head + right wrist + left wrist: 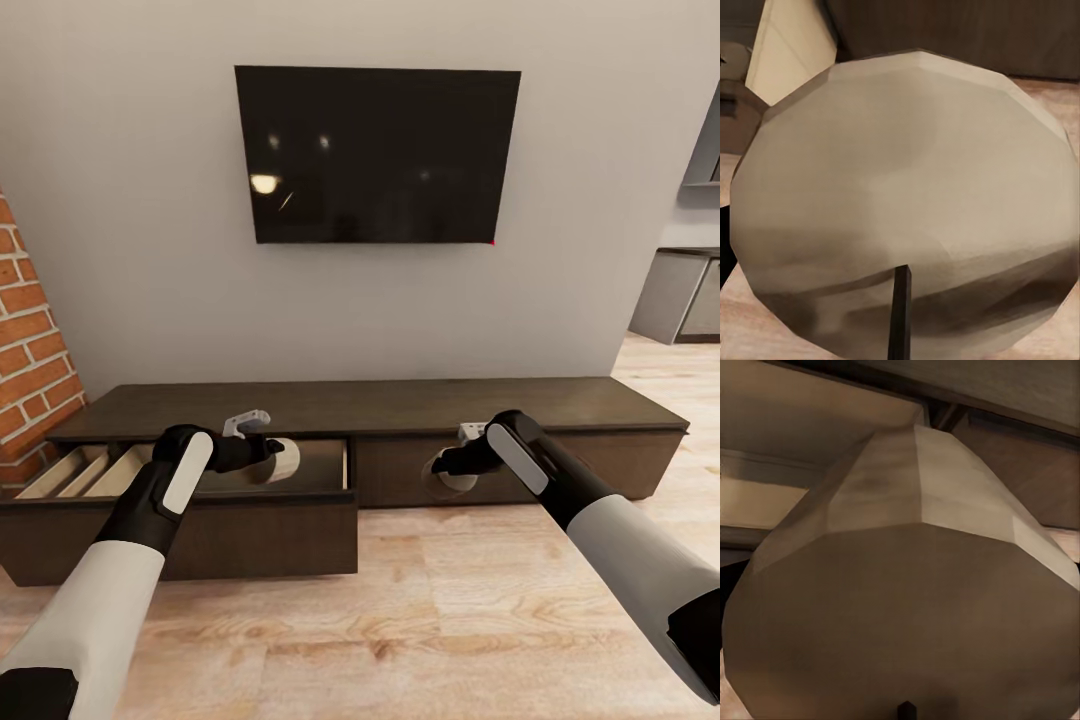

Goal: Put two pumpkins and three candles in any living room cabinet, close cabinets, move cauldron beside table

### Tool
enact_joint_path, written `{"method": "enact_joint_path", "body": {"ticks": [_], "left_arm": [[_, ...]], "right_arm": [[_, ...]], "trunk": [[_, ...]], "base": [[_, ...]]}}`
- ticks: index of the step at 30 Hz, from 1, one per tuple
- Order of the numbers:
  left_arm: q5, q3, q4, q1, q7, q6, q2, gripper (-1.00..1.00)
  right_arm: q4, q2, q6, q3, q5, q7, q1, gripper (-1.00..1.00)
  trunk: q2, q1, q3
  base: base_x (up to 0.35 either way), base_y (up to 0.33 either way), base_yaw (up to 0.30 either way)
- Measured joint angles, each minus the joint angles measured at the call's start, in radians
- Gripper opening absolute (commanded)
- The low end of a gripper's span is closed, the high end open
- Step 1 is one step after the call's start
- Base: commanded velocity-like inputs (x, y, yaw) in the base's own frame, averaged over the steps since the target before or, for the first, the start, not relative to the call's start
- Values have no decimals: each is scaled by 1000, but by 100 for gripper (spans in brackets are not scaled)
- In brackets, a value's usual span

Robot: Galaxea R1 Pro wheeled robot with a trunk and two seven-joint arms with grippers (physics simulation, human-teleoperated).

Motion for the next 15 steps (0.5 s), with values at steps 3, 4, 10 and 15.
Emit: {"method": "enact_joint_path", "body": {"ticks": [3, 4, 10, 15], "left_arm": [[-1, -1, 0, 0, -4, 12, 2, -100], [2, -1, 1, 0, -6, 17, 2, -100], [-5, 1, 143, -1, -8, 28, 6, -100], [-10, 2, 347, -16, -10, 29, 8, -100]], "right_arm": [[-32, 1, 0, 0, 0, 1, 0, -100], [-44, 1, -1, 0, -13, 1, 0, -100], [-72, -2, 0, -4, -93, 2, -1, -100], [-74, -5, 0, 2, -232, -1, -19, -100]], "trunk": [[0, 0, 0], [0, 0, 0], [0, 0, 0], [0, 0, 0]], "base": [[1, 0, 0], [0, 0, 0], [0, 0, 0], [0, 0, 0]]}}
